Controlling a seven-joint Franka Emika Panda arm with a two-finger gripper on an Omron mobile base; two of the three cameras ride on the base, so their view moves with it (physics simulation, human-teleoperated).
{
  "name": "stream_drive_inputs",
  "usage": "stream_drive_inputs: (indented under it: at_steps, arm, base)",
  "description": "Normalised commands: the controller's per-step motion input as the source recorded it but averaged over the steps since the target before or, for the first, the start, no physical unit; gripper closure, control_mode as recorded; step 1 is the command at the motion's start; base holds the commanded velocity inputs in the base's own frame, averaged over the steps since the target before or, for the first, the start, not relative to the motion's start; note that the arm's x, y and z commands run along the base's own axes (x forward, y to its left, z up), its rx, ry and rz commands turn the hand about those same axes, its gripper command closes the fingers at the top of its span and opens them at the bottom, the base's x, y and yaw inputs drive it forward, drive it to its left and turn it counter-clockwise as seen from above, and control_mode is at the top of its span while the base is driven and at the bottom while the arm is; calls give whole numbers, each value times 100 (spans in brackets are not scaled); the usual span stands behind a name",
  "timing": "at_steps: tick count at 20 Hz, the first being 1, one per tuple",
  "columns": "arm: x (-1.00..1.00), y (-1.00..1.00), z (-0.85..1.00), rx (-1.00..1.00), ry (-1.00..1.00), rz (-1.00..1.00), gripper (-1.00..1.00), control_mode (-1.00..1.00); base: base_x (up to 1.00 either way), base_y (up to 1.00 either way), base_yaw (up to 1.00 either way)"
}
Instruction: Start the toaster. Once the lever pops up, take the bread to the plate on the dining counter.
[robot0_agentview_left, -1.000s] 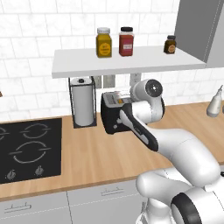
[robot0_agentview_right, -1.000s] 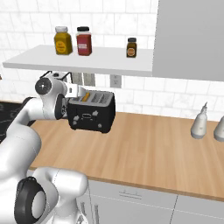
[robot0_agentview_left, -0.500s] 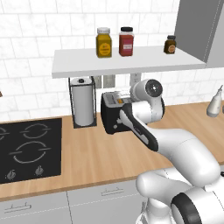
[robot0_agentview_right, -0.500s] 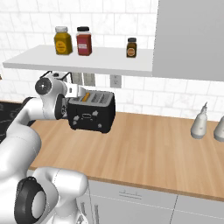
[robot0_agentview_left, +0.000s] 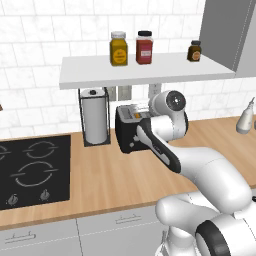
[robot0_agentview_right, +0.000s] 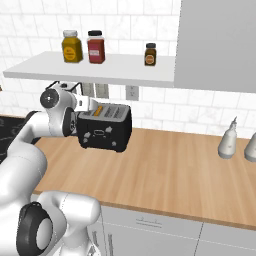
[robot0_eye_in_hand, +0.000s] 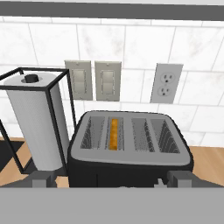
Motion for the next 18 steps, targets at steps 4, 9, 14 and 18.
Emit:
stream_drive_inputs:
  at_steps: [4,9,14,18]
  arm:
    - [0,0,0,0,0,0,-100,-100]
    - [0,0,0,0,0,0,-100,-100]
    - [0,0,0,0,0,0,-100,-100]
    - [0,0,0,0,0,0,-100,-100]
  base:
    - [0,0,0]
    - [0,0,0]
    - [0,0,0]
    - [0,0,0]
